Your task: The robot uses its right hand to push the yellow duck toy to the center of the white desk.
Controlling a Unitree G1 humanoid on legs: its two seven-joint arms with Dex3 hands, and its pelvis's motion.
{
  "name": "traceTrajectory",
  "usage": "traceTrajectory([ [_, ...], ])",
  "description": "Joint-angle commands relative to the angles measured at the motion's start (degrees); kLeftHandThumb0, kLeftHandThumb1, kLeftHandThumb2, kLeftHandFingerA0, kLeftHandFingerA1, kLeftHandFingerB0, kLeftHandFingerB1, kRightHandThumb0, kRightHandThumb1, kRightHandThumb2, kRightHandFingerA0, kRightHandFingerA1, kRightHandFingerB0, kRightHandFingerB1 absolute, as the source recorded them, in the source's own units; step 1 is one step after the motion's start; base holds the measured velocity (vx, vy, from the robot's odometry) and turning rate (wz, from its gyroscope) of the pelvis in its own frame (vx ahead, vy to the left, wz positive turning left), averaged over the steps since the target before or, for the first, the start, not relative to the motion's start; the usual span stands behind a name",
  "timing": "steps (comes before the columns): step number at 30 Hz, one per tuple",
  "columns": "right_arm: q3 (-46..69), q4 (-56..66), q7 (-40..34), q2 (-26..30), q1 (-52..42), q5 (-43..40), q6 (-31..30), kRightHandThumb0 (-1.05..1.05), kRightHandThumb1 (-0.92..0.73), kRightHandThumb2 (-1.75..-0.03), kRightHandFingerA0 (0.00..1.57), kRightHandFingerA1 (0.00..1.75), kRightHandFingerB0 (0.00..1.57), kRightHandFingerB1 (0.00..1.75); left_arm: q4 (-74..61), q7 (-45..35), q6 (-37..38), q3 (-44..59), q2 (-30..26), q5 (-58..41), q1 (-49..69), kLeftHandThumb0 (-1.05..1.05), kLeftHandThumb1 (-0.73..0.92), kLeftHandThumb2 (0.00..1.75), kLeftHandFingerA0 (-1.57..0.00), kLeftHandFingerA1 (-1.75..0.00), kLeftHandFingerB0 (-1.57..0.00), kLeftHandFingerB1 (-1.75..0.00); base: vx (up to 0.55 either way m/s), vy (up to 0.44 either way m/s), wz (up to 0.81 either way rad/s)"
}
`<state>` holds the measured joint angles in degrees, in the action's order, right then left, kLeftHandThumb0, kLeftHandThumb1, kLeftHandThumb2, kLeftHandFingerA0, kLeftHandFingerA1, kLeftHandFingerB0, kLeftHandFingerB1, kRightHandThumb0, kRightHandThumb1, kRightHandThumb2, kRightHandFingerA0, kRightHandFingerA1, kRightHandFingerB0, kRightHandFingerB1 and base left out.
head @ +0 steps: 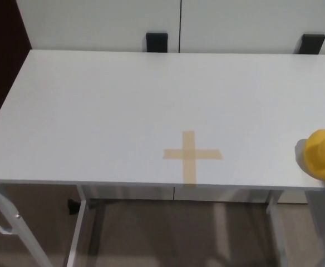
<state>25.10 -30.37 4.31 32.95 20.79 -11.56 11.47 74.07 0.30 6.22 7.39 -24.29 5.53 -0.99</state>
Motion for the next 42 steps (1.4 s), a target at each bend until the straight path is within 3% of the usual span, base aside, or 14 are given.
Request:
traceTrajectory([
  [1,-4.7,-0.08,-0.93,-3.52,2.15,2.49,-5.06,-0.77,-0.8,-1.14,0.04,0.32,0.09,0.34,0.15,0.13,0.35,0.1,-0.49,-0.21,0.6,-0.13,0.66,0.71,-0.87,-0.68,-0.83,-0.57,0.0,0.0,0.0],
  [2,-5.29,-0.42,-1.01,-4.13,2.63,2.53,-5.35,-0.81,-0.92,-0.79,0.04,0.3,0.16,0.29,0.16,0.17,0.27,-0.1,-0.53,0.0,0.55,-0.13,0.66,0.72,-0.86,-0.68,-0.84,-0.57,0.0,0.0,0.0],
  [9,-9.09,-5.56,-0.55,-7.81,5.87,3.66,-4.34,-0.83,-0.92,-0.81,0.04,0.38,0.16,0.33,0.35,0.88,0.51,-0.79,-0.45,0.55,0.28,-0.17,0.69,0.65,-0.87,-0.66,-0.81,-0.55,0.0,-0.001,0.01],
  [13,-10.73,-9.44,-0.32,-9.52,6.83,4.43,-4.47,-0.81,-0.92,-0.82,0.04,0.34,0.15,0.3,-0.13,1.97,1.86,0.68,0.03,-0.93,0.54,-0.1,0.65,0.73,-0.88,-0.69,-0.83,-0.61,0.0,0.0,0.0],
  [14,-11.07,-9.74,-0.34,-9.85,6.83,4.52,-5.45,-0.85,-0.8,-1.11,0.06,0.43,0.09,0.42,-0.18,2.06,2.01,0.53,0.02,-0.71,0.55,-0.09,0.67,0.71,-0.88,-0.68,-0.82,-0.59,0.0,0.0,0.0],
  [17,-11.97,-11.68,-0.88,-11.47,6.81,4.77,-6.59,-0.82,-0.79,-1.18,0.03,0.37,0.08,0.39,0.11,2.04,1.56,0.39,0.17,-0.31,0.63,-0.1,0.67,0.69,-0.88,-0.68,-0.83,-0.59,0.0,0.0,0.0],
  [18,-12.39,-12.51,-1.32,-12.24,6.66,5.09,-6.9,-0.91,-0.91,-0.81,0.03,0.29,0.17,0.3,0.13,1.92,1.36,0.64,0.24,-0.59,0.64,-0.14,0.67,0.67,-0.89,-0.73,-0.85,-0.59,0.0,0.0,0.0],
  [23,-13.71,-14.82,-2.08,-13.63,5.48,6.6,-5.85,-0.89,-0.91,-0.8,0.04,0.28,0.12,0.29,0.01,1.91,1.48,0.12,0.42,0.08,0.79,-0.16,0.67,0.63,-0.87,-0.68,-0.84,-0.57,0.0,0.0,0.0],
  [26,-13.6,-15.3,-2.52,-14.21,5.66,6.33,-6.48,-0.87,-0.92,-0.81,0.04,0.25,0.16,0.29,-0.14,2.02,1.04,0.69,0.6,-0.56,0.6,-0.16,0.67,0.62,-0.89,-0.7,-0.86,-0.57,0.0,0.0,0.0],
  [28,-13.49,-15.49,-3.28,-15.44,5.63,6.35,-5.46,-0.9,-0.92,-0.79,0.08,0.37,0.17,0.33,-0.18,1.98,0.92,0.54,0.54,-0.43,0.55,-0.17,0.68,0.62,-0.88,-0.68,-0.84,-0.56,0.0,0.0,0.0],
  [32,-13.33,-15.57,-3.96,-16.89,5.09,6.46,-3.64,-0.85,-0.92,-0.8,0.12,0.41,0.19,0.34,-0.13,2.03,0.84,0.58,0.58,-0.44,0.67,-0.15,0.68,0.65,-0.87,-0.67,-0.83,-0.57,0.0,0.0,0.0],
  [42,-13.22,-16.71,-7.06,-20.49,2.81,7.45,-3.54,-0.9,-0.91,-0.77,0.15,0.38,0.28,0.35,-0.08,2.03,2.17,0.29,0.98,-0.17,1.71,-0.15,0.65,0.64,-0.86,-0.66,-0.83,-0.58,0.0,0.0,0.0],
])
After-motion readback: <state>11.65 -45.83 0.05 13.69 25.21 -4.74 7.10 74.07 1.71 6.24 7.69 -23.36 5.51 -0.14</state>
